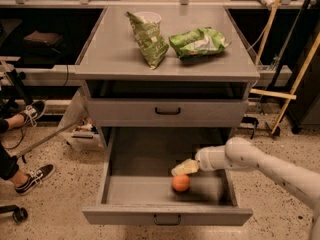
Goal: Pick orange from middle drawer and place on counter
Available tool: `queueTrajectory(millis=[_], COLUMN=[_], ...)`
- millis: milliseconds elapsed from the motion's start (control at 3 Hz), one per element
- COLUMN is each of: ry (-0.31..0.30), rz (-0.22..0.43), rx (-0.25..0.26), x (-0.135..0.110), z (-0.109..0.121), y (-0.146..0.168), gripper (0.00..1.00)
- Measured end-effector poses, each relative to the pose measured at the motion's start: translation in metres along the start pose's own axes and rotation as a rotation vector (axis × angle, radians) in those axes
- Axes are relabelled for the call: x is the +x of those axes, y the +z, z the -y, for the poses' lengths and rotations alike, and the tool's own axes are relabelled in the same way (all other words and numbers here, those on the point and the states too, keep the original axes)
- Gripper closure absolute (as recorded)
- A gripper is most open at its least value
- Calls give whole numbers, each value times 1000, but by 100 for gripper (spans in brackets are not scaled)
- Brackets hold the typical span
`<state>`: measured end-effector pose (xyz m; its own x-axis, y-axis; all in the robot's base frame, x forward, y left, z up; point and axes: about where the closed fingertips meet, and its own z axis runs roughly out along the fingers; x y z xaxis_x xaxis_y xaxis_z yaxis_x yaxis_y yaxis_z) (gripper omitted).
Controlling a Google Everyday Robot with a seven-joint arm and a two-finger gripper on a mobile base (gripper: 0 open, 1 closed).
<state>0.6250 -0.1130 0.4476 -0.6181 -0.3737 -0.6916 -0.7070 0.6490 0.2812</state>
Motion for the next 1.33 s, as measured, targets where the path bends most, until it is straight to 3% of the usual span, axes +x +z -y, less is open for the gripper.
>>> queueTrajectory(millis=[333,667,1000,1333], ry=[-76,-160,-189,-190], rz=[63,47,-40,-149], rx=[-118,-201,-176,-73], x=[12,20,42,75], z=[7,-5,-26,-39], y=[2,-2,-4,5], gripper=[0,0,0,0])
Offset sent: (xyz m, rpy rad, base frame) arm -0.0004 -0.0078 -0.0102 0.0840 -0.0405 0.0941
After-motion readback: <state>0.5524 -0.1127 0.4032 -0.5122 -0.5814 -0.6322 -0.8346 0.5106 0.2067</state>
